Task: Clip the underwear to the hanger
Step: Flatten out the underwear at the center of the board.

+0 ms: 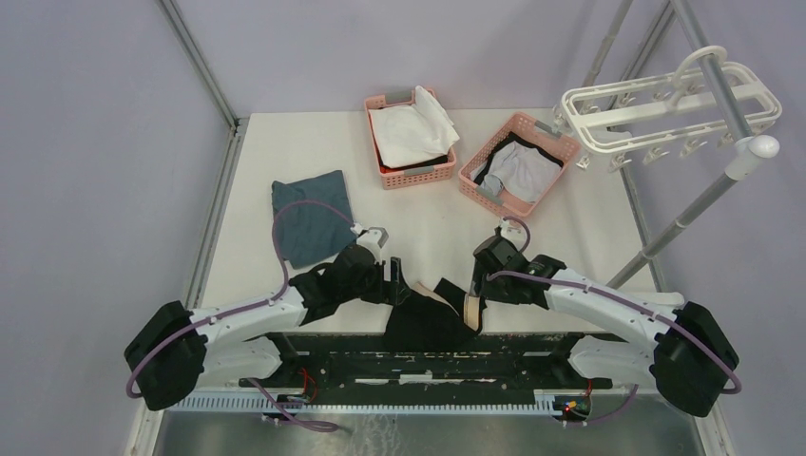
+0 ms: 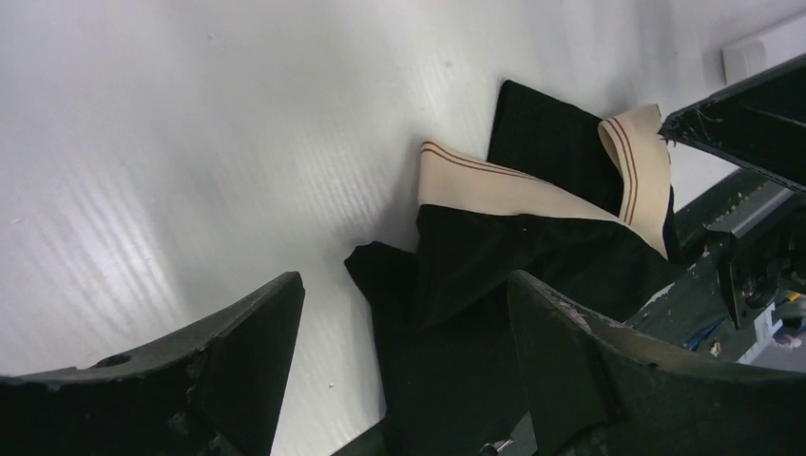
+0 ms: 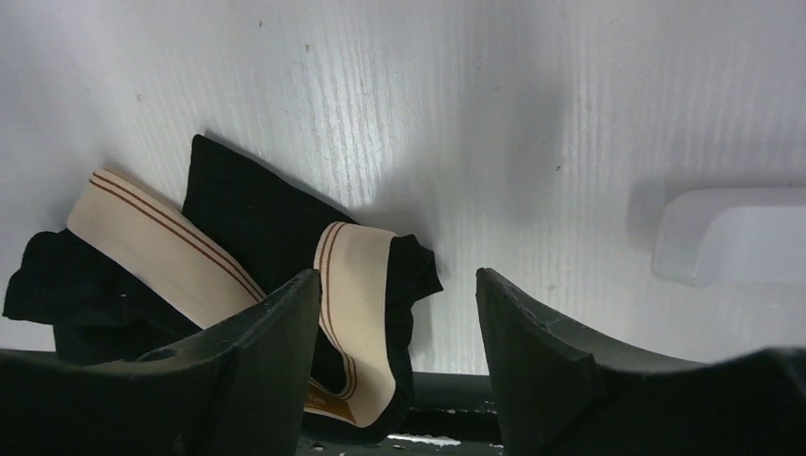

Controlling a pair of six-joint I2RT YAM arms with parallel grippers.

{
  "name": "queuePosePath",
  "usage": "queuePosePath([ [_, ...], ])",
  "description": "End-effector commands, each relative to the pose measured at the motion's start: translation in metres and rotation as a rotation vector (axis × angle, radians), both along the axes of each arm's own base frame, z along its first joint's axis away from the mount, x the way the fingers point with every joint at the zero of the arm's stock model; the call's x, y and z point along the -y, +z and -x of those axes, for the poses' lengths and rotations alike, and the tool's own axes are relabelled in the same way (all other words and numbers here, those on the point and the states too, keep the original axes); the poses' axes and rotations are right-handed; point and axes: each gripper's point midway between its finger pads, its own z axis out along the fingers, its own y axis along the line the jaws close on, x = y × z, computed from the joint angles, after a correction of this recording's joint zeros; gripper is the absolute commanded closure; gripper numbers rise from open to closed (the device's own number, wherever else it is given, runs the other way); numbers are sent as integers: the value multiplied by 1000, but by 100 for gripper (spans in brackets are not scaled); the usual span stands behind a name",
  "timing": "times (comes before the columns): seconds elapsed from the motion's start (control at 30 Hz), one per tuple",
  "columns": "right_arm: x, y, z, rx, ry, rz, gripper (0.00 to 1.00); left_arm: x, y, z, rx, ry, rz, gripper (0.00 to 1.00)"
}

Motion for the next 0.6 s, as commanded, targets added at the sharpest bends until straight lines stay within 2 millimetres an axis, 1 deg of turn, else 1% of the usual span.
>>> queuePosePath([
  [0.0,-13,0,-10,23,-48,-68,31,29,8,-2,63,-99,75,16],
  [0.07,-15,-4,-9,11,-49,-72,31,33,2,0,51,-117,71,19],
  [0.17,-18,-12,-8,-12,-48,-73,32,36,-6,1,39,-121,66,29],
  [0.27,-17,-20,-6,-37,-52,-53,36,38,-11,3,28,-129,72,40],
  [0.33,-17,-24,-5,-50,-51,-50,40,40,-11,4,25,-137,83,44],
  [0.4,-19,-27,-3,-56,-48,-61,47,41,-11,5,24,-143,92,55],
  [0.47,-21,-25,-4,-51,-48,-76,57,43,-10,6,28,-153,102,69],
  [0.57,-24,-15,-8,-12,-50,-111,72,46,-3,5,45,-161,122,89],
])
